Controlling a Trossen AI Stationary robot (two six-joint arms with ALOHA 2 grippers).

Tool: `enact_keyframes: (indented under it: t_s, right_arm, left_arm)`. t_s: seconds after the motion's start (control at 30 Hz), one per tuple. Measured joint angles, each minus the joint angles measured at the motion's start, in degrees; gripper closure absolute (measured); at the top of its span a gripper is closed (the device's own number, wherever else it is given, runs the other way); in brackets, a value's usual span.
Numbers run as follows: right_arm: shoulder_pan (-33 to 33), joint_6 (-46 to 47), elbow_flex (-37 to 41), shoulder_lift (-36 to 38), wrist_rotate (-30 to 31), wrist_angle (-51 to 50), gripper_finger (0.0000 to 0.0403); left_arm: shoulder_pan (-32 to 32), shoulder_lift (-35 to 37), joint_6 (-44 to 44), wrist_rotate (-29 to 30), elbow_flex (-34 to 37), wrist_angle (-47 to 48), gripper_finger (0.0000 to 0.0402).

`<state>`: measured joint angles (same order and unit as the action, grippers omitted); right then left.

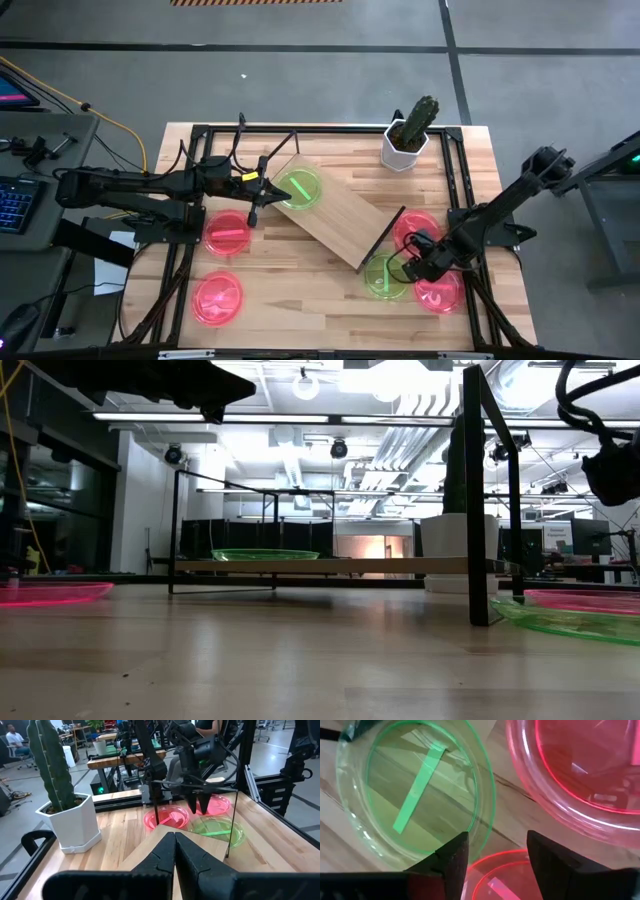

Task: Place and stack plates onto a shelf
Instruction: Stack the green plate on top of the other green plate on the shelf

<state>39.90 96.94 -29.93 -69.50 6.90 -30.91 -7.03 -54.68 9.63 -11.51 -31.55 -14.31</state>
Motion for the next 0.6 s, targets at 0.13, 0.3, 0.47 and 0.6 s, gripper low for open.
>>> enact_keyframes:
  t_s: [0.13,0.3,0.47,0.6]
  right_arm:
    - [-0.9,-2.7,0.0,-3.3,-1.2,3.1,0.0219]
    - [-1.8,-4.1,-0.1,-6.0,-1.5,4.9,0.0219]
    - [-2.0,-4.5,-0.2,-6.6,-1.5,5.3,0.0224]
    - [-2.0,-4.2,-0.2,-6.6,-1.6,4.6,0.0265]
  left_arm:
    - [0.0,0.0,0.1,0.0,0.0,0.0,0.0401]
    - [0.0,0.0,0.5,0.0,0.0,0.0,0.0401]
    - [0.0,0.0,0.5,0.0,0.0,-0.1,0.0401]
    - [0.0,0.0,0.5,0.0,0.0,-0.1,0.0401]
